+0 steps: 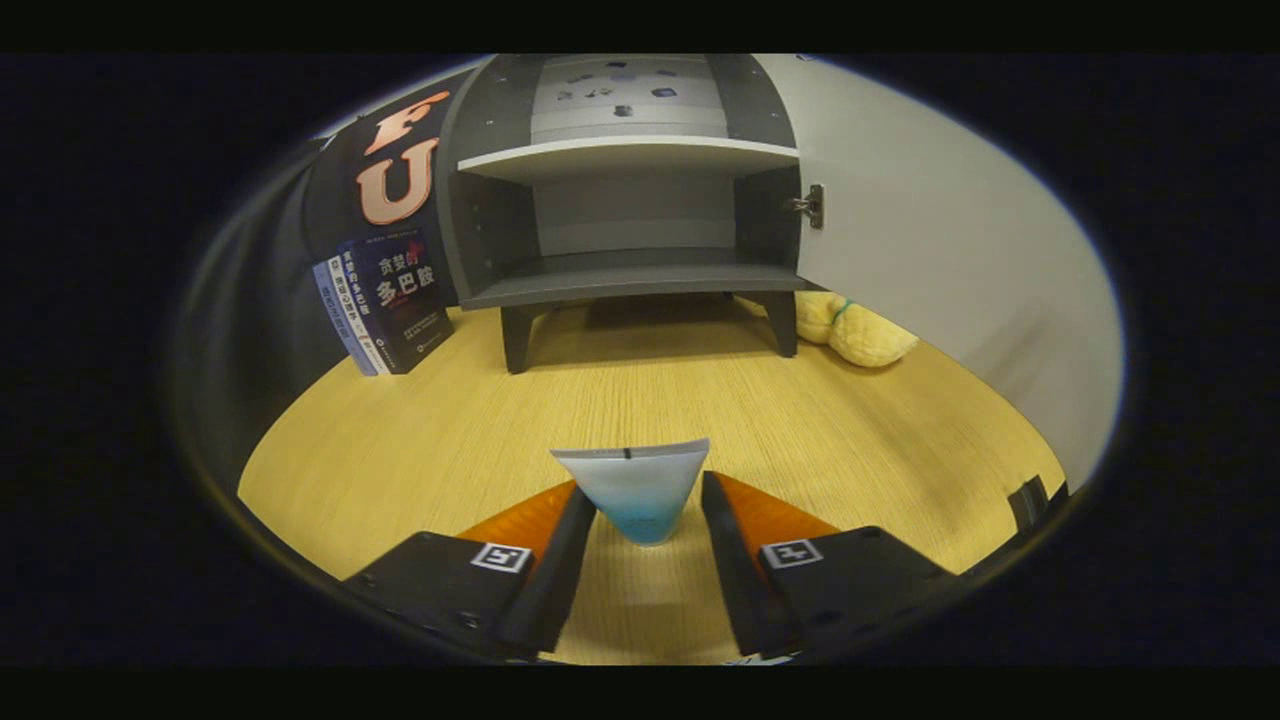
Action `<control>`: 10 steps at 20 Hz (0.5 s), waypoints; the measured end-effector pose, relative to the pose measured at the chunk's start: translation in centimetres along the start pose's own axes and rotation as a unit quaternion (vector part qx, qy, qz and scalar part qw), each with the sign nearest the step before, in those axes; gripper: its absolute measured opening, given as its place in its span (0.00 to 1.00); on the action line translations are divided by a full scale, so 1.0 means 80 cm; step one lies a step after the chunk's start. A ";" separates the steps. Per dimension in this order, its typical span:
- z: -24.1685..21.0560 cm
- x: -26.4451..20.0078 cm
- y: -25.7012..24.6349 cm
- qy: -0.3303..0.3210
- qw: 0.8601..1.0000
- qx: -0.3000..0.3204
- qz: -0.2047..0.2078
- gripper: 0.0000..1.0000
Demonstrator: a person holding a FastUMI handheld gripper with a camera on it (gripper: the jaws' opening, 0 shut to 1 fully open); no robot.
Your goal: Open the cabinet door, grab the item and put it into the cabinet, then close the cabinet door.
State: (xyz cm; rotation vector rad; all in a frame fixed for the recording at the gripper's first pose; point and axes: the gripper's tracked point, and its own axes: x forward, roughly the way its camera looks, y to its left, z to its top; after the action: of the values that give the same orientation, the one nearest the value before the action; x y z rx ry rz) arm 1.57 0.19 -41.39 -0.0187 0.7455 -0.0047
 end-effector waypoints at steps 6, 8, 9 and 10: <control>0.072 -0.054 0.022 -0.030 0.999 0.003 0.038 0.56; 0.133 -0.078 0.031 -0.061 0.997 -0.009 0.043 0.56; 0.165 -0.087 0.038 -0.075 0.996 -0.014 0.046 0.56; 0.200 -0.101 0.046 -0.093 0.994 -0.016 0.053 0.56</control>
State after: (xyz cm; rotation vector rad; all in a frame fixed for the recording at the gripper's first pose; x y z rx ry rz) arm 6.50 4.16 -24.27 -0.0101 0.5595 0.1098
